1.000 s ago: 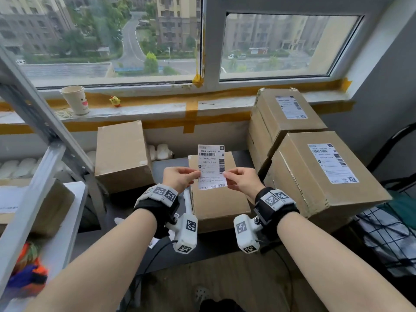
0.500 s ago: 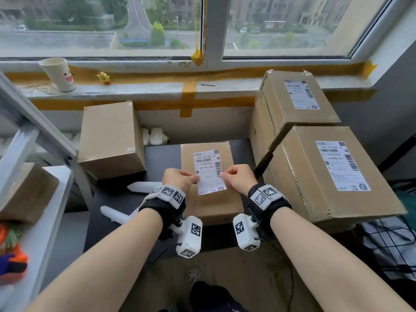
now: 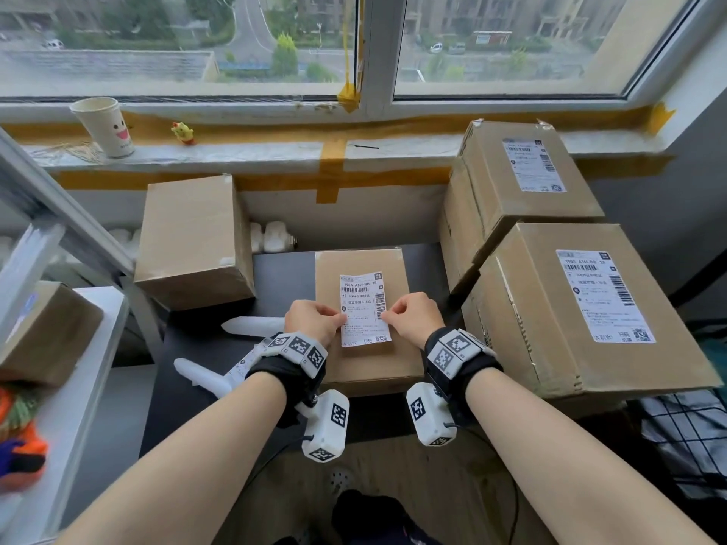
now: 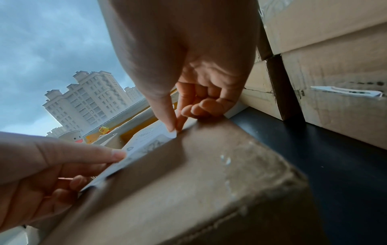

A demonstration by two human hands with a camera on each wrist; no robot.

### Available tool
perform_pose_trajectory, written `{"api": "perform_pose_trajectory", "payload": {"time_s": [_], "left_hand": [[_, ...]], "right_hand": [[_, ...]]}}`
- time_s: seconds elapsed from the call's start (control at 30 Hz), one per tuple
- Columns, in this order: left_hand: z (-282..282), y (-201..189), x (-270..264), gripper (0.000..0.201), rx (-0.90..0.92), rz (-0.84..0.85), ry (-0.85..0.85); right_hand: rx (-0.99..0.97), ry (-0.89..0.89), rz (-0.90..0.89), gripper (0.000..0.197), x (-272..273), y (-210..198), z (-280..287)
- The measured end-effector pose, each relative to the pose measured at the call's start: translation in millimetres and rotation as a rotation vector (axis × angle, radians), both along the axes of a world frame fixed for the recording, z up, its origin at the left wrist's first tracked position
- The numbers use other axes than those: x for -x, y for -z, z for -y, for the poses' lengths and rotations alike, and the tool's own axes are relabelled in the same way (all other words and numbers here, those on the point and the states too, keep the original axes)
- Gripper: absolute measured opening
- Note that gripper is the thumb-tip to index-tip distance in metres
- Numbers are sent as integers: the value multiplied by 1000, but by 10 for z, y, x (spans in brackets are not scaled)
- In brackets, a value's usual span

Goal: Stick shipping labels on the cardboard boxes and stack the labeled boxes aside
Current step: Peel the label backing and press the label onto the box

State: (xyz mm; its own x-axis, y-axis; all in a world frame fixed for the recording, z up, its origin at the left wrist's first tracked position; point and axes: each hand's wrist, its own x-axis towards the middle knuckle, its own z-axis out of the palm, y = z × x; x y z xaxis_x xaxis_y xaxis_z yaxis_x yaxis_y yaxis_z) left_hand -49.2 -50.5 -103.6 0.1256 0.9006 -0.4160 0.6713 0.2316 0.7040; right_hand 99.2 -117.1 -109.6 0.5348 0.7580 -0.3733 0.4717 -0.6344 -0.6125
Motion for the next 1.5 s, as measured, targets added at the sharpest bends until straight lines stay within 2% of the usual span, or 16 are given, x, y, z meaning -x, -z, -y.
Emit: {"api": "perform_pose_trajectory", "payload": {"time_s": [0.47, 0.97, 1.1, 1.17, 1.23, 1.3, 1.4, 1.5], "left_hand": [[-2, -51, -70, 13, -32, -112, 80], [-34, -61, -51, 13, -67, -195, 152], [-37, 1, 5, 24, -89, -199, 154], [-49, 10, 31, 25, -164, -189, 160], [-87, 14, 52, 28, -304, -203, 259], [-127, 32, 46, 34, -415, -264, 491], [-170, 77, -5, 50, -435, -437, 838], [-235, 141, -44, 54, -387, -569, 984]], "right_hand": [[102, -54, 60, 20, 19, -86, -59], [103, -63, 88, 22, 53, -80, -51], [140, -64, 127, 25, 30, -74, -61], [108, -42, 176, 29, -24, -114, -59], [8, -40, 234, 29, -54, -170, -53], [-92, -172, 260, 34, -55, -172, -81], [3, -523, 270, 56, 22, -78, -172], [112, -688, 331, 61, 66, 45, -252]]}}
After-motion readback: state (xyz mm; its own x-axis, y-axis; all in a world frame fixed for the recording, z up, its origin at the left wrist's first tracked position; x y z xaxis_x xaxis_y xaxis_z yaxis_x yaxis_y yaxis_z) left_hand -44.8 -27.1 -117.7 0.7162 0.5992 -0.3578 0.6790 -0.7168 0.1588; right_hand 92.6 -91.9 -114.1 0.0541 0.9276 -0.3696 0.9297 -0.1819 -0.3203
